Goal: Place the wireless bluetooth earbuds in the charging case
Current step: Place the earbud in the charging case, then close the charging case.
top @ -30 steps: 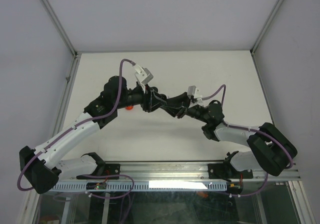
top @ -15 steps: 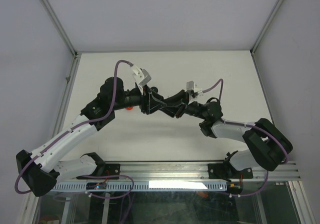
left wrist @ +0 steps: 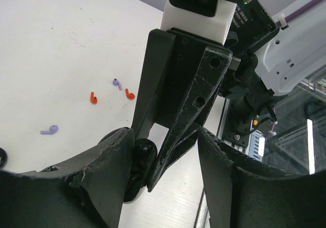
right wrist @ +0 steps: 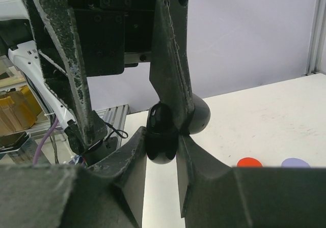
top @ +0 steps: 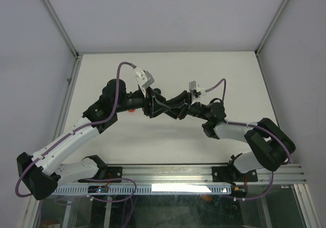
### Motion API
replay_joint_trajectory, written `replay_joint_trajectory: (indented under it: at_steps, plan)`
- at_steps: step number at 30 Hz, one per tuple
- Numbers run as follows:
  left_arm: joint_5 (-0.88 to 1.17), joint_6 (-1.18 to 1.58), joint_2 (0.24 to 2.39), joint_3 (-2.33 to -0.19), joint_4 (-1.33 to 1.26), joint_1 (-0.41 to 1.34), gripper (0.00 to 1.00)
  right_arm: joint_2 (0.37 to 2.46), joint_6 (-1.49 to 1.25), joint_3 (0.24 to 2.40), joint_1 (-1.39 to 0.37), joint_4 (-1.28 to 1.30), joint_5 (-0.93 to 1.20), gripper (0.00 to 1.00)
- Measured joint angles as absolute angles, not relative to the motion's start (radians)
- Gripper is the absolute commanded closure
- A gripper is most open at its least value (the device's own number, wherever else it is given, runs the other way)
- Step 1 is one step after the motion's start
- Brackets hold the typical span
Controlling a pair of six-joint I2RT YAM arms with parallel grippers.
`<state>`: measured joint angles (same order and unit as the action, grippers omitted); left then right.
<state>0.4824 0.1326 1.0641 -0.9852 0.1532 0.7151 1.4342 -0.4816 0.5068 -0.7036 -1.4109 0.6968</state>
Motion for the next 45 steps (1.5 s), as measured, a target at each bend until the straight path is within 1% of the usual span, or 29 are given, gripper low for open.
replay_joint_trajectory:
  at_steps: [6,11,15,17,22,27,32,37,45]
  plan:
    - [0.482,0.130,1.049,-0.971,0.112,0.715,0.36,1.441,-0.482,0.523,-0.702,-1.417,0.697,1.00]
    - [0.475,0.127,1.020,-0.939,0.047,0.715,0.33,1.449,-0.482,0.530,-0.702,-1.421,0.710,1.00]
    - [0.389,0.108,1.015,-0.934,-0.019,0.705,0.32,1.453,-0.489,0.530,-0.743,-1.457,0.811,1.00]
    - [0.368,0.107,1.009,-0.933,-0.034,0.703,0.29,1.454,-0.489,0.530,-0.752,-1.465,0.834,1.00]
    - [0.291,0.131,0.953,-0.933,-0.032,0.703,0.27,1.454,-0.484,0.529,-0.748,-1.466,0.854,1.00]
    - [0.266,0.209,0.921,-0.933,0.005,0.698,0.25,1.454,-0.465,0.528,-0.729,-1.462,0.851,1.00]
    - [0.276,0.302,0.920,-0.908,0.047,0.685,0.23,1.435,-0.438,0.525,-0.705,-1.451,0.826,1.00]
    - [0.329,0.389,0.924,-0.865,0.089,0.664,0.23,1.411,-0.418,0.525,-0.701,-1.443,0.799,1.00]
    - [0.460,0.475,0.966,-0.851,0.060,0.653,0.27,1.405,-0.413,0.525,-0.697,-1.438,0.786,1.00]
